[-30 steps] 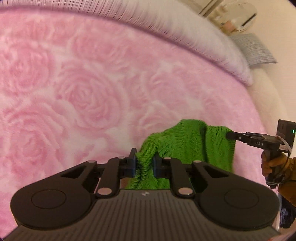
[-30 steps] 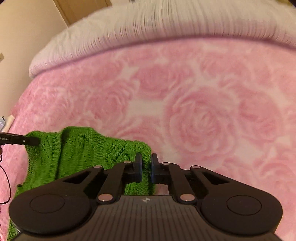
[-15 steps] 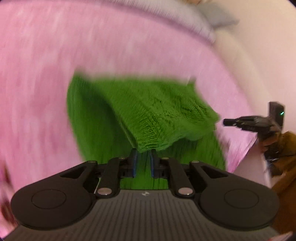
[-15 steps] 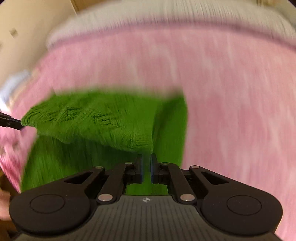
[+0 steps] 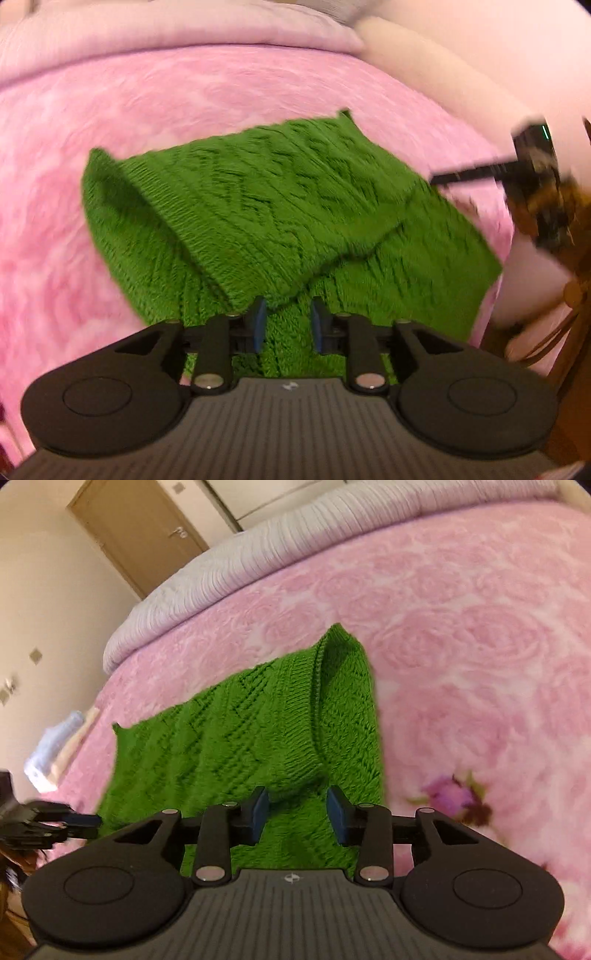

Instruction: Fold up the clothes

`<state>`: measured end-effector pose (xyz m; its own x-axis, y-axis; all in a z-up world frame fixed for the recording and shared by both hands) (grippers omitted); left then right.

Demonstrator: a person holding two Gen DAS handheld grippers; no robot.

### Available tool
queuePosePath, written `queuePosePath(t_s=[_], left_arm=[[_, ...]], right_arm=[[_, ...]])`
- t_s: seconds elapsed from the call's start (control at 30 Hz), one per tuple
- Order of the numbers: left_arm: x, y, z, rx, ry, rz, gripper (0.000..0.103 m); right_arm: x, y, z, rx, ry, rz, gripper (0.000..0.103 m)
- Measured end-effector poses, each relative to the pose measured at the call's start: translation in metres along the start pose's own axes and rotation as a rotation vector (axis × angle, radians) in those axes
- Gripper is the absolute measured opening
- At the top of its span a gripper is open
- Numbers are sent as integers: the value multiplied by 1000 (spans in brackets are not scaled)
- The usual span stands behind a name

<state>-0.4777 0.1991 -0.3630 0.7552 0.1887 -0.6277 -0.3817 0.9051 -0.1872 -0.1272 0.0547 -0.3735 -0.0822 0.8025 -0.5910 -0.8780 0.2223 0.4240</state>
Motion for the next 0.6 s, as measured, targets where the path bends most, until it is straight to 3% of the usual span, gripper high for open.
queuePosePath(t_s=[0.13,0.27,0.43,0.6], left_arm=[[1,-18,-14,224,-8,23,29],[-8,-34,-22,350,-59,104,30],[-17,-53,-14,483,-92,197,32],[6,-57,-11,608,-44,226,33]], right_arm=[[-2,-2,-7,79,-40,26,41],[-20,-7,-26,250,-64,16,41],[-22,-7,-27,513,-69,49,45],[-2,-13,-23,676,-79,49,46]])
Point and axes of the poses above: each gripper's, at about its wrist camera, not at the fingertips, and x roughly the way its jaws point, y to its left, z to its top, the point moved 4 cm from there along x, roughly the way its jaws point, and after that the axes turned 10 degrees about -y, right-handed, at the moved point
